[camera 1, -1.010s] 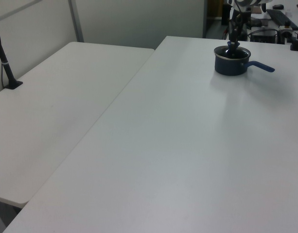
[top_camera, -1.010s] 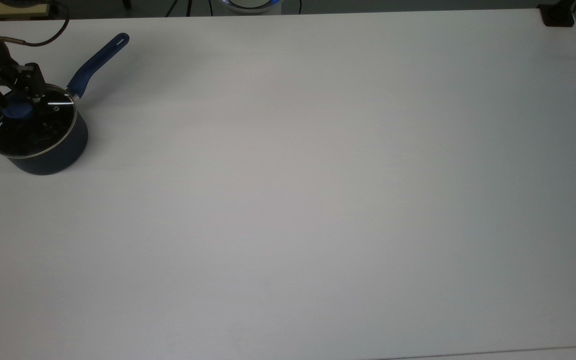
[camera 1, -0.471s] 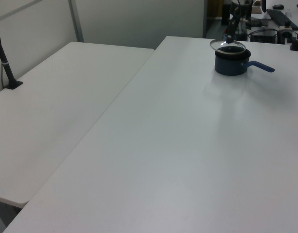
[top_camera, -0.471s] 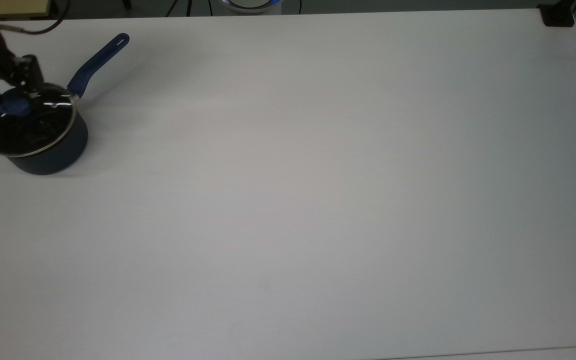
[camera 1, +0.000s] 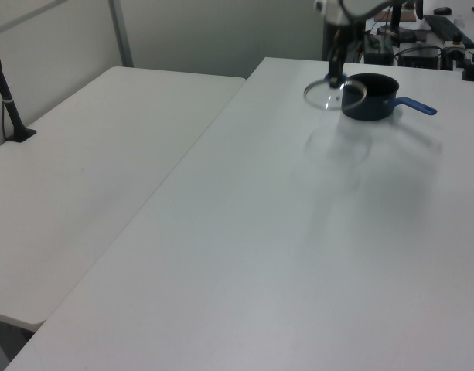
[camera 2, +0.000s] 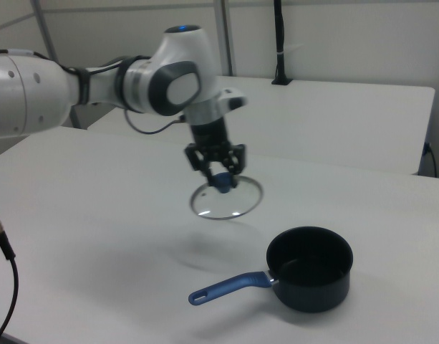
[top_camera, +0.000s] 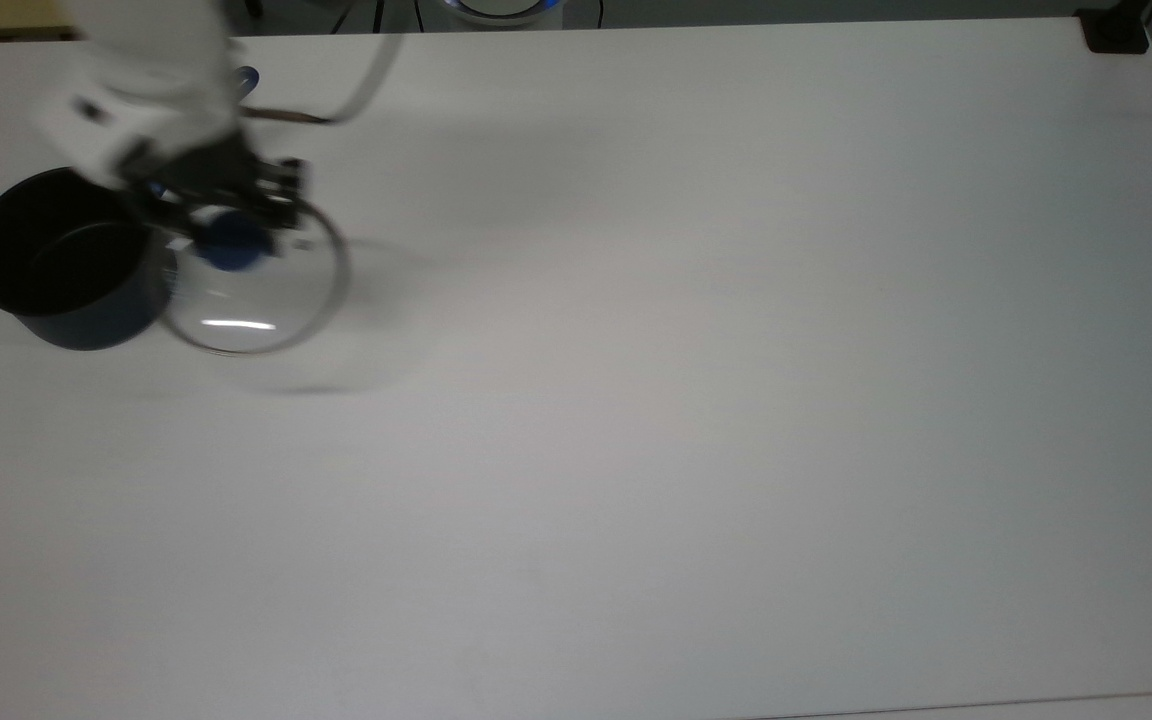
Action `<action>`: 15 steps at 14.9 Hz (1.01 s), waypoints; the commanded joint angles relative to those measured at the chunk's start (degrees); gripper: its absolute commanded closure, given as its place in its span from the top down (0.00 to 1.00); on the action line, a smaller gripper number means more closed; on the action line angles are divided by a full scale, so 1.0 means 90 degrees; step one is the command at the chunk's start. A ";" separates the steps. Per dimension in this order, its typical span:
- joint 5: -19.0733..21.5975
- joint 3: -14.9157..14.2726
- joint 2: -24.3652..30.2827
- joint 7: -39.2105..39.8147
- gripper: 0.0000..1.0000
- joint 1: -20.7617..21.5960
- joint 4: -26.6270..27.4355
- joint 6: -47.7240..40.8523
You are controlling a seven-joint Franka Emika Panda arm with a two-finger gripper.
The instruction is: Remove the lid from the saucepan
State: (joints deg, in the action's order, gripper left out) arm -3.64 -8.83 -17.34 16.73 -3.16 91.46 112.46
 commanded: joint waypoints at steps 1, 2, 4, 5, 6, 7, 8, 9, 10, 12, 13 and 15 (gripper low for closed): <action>-0.0152 -0.0084 0.0675 -0.0326 0.47 0.0799 0.1299 0.0149; -0.0104 -0.0084 0.0725 -0.0345 0.47 0.0917 0.1515 0.0353; 0.0013 -0.0074 0.0706 -0.0617 0.47 0.1151 0.1760 0.0647; 0.0033 -0.0074 0.0667 -0.0783 0.47 0.1307 0.1800 0.0716; 0.0034 -0.0074 0.0647 -0.0881 0.47 0.1415 0.1887 0.0813; 0.0034 -0.0074 0.0647 -0.0960 0.47 0.1474 0.1985 0.0969; 0.0043 -0.0074 0.0628 -0.1048 0.47 0.1552 0.2054 0.1145; 0.0053 -0.0074 0.0570 -0.1193 0.48 0.1649 0.2122 0.1301; 0.0053 -0.0074 0.0492 -0.1350 0.51 0.1747 0.2152 0.1438; 0.0053 -0.0074 0.0355 -0.1575 0.55 0.1855 0.2162 0.1576; 0.0053 -0.0074 0.0296 -0.1614 0.57 0.1952 0.2162 0.1615; 0.0053 -0.0074 0.0257 -0.1615 0.70 0.1992 0.2142 0.1567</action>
State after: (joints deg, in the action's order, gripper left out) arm -3.58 -8.81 -15.22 3.57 13.19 109.90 125.39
